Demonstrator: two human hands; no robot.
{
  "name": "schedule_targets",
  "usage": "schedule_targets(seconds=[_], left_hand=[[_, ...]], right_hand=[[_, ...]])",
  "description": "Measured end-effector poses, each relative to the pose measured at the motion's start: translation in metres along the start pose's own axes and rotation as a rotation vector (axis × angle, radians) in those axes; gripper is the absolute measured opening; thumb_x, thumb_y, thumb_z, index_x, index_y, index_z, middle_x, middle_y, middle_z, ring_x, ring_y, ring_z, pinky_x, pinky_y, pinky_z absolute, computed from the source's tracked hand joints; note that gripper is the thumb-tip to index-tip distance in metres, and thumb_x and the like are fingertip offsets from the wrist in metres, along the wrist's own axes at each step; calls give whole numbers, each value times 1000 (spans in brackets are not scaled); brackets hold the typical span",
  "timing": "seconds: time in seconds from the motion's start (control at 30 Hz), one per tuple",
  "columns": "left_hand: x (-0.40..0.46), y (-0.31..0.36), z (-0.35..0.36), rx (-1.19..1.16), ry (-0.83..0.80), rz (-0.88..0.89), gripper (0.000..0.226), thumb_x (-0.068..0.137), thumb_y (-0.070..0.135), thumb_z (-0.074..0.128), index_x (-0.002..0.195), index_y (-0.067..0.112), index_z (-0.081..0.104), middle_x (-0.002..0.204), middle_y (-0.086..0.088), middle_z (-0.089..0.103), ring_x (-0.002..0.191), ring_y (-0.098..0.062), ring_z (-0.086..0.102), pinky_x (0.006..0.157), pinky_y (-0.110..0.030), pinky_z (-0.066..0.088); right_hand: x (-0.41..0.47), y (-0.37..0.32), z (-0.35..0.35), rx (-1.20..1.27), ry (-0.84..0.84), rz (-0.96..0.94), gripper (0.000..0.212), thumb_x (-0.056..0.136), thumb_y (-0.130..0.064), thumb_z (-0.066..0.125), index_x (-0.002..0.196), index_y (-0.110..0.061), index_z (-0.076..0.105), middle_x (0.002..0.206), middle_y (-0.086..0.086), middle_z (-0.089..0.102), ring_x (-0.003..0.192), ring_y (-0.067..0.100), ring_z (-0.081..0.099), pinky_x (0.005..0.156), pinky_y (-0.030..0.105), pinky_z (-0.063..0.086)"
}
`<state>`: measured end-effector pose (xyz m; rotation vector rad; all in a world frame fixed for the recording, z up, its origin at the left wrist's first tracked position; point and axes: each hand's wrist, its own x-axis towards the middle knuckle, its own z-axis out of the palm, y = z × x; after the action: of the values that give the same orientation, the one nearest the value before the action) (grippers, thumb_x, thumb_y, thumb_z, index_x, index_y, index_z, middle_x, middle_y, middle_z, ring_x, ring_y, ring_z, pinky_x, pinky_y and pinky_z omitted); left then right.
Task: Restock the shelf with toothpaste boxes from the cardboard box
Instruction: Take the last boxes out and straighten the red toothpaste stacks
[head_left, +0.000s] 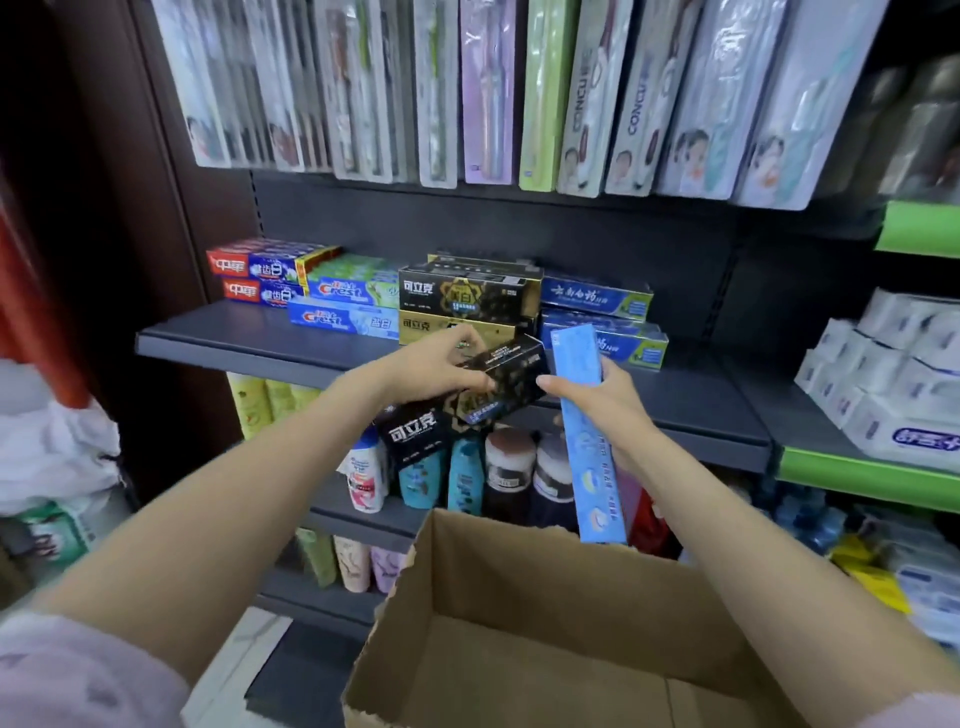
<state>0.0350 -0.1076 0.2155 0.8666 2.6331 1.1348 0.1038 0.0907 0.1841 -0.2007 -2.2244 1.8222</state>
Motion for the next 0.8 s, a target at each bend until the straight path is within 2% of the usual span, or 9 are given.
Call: schedule_targets(seconds=[0.07, 0.13, 0.2, 0.33, 0.43, 0.5, 0.6, 0.7, 0.8], left_hand=[[7, -2, -11, 258, 15, 61, 37, 83, 24, 70, 113, 17, 49, 118, -9, 63, 107, -24, 59, 91, -34, 46], [14, -5, -20, 446, 31, 102, 46, 84, 25, 69, 125, 15, 49, 128, -8, 56, 119, -24, 51, 96, -31, 39], [24, -7, -30, 544, 70, 148, 51, 85, 24, 68, 131, 15, 47, 131, -8, 53, 121, -23, 49, 98, -30, 38], [54, -11, -45, 729, 140, 173, 54, 89, 29, 62, 139, 23, 41, 134, -4, 47, 125, -25, 46, 100, -44, 41], [76, -17, -49, 859, 162, 162, 53, 93, 29, 57, 142, 26, 37, 140, -2, 41, 131, -24, 38, 100, -47, 37], [89, -28, -49, 953, 175, 172, 53, 93, 30, 56, 143, 28, 37, 144, -2, 35, 134, -24, 33, 105, -51, 32], [99, -49, -40, 1116, 255, 176, 54, 89, 32, 61, 139, 27, 41, 148, -8, 23, 136, -26, 27, 105, -47, 30], [103, -64, -31, 1014, 193, 125, 53, 90, 30, 58, 138, 19, 38, 139, -13, 32, 128, -31, 35, 100, -44, 35], [103, -66, -33, 532, 327, 280, 32, 93, 15, 50, 125, 13, 54, 123, -10, 50, 114, -26, 50, 94, -32, 39]], right_hand=[[8, 0, 7, -49, 9, -30, 47, 75, -29, 77, 112, -16, 51, 95, 4, 63, 68, 17, 63, 58, 29, 50], [17, -2, 12, -119, 52, -52, 51, 73, -35, 78, 113, -17, 51, 105, 1, 61, 88, 21, 62, 71, 32, 47], [27, -11, 16, -144, 51, -55, 49, 75, -39, 75, 111, -17, 48, 105, 0, 59, 92, 21, 60, 73, 32, 45], [47, -31, 28, -94, 15, -5, 31, 88, -37, 54, 105, -17, 37, 90, 0, 49, 77, 17, 52, 62, 31, 38], [62, -37, 39, -32, 43, 23, 22, 85, -39, 48, 96, -22, 39, 102, 13, 56, 91, 31, 60, 78, 42, 49], [73, -35, 45, 5, 63, 18, 16, 84, -38, 50, 91, -26, 45, 111, 16, 59, 101, 36, 63, 89, 51, 49], [87, -32, 53, 54, 84, -46, 7, 93, -32, 52, 96, -26, 55, 112, 9, 63, 104, 30, 63, 92, 46, 49], [96, -31, 59, 108, 81, -64, 17, 96, -28, 51, 106, -18, 61, 112, 12, 66, 101, 29, 65, 92, 46, 49], [101, -32, 63, 252, 50, -63, 28, 99, -26, 44, 117, -8, 56, 99, 9, 67, 86, 21, 66, 79, 36, 53]])
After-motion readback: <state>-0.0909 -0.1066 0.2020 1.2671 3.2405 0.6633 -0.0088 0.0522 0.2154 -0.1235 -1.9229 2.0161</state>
